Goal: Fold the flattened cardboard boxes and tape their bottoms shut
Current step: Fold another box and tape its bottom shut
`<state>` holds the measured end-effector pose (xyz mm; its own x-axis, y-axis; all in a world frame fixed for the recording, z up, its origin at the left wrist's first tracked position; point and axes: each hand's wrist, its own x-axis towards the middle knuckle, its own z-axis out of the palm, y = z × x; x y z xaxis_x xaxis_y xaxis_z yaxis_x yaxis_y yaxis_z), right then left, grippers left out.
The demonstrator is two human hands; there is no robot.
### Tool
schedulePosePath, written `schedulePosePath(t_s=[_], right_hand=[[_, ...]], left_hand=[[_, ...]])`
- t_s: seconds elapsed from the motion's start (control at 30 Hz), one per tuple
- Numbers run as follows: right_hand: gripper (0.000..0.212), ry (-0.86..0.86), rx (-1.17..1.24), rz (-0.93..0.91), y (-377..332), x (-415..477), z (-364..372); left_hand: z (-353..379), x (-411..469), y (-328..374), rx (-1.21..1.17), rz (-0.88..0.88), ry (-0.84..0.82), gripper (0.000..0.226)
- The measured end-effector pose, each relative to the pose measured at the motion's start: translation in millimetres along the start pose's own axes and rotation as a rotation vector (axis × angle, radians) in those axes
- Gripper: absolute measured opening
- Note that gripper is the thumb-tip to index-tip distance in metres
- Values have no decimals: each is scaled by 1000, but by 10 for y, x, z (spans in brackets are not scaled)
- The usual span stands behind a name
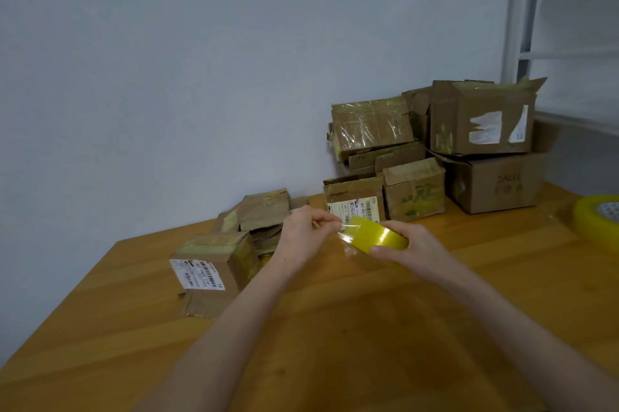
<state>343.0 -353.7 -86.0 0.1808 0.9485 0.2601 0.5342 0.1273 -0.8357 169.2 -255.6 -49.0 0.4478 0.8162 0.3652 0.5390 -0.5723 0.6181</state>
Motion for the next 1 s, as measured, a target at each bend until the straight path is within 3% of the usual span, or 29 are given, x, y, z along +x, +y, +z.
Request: schedulePosePath(t_s=[0.1,0.27,0.43,0.57,0.7,0.77,0.83,0.93,1.0], right_hand=[[45,30,-77,-43,31,-6,6],[46,49,-84,-51,52,-7,13],[56,57,-168,46,114,45,62],[67,107,-582,164,208,54,94],[60,-19,-929,201,245,90,265],[56,47,-847,178,98,181,441],[57,94,-615,57,-188,315,732],[56,-1,-396,-179,-731,503,1352],[63,-106,-340,-220,-968,664,1807]], left_hand=[[6,2,52,20,18,20,3],[31,37,39,80,3,44,9],[-94,43,-58,-199,-198,63,15],[-471,58,-356,-203,-262,198,18],[-1026,-20,-827,28,-195,379,22],[-1275,-92,-1130,163,-222,429,26],[-1406,-153,-1402,268,-249,375,32],[-1353,-139,-1589,308,-260,239,40],[-1279,-84,-1683,297,-325,162,40]])
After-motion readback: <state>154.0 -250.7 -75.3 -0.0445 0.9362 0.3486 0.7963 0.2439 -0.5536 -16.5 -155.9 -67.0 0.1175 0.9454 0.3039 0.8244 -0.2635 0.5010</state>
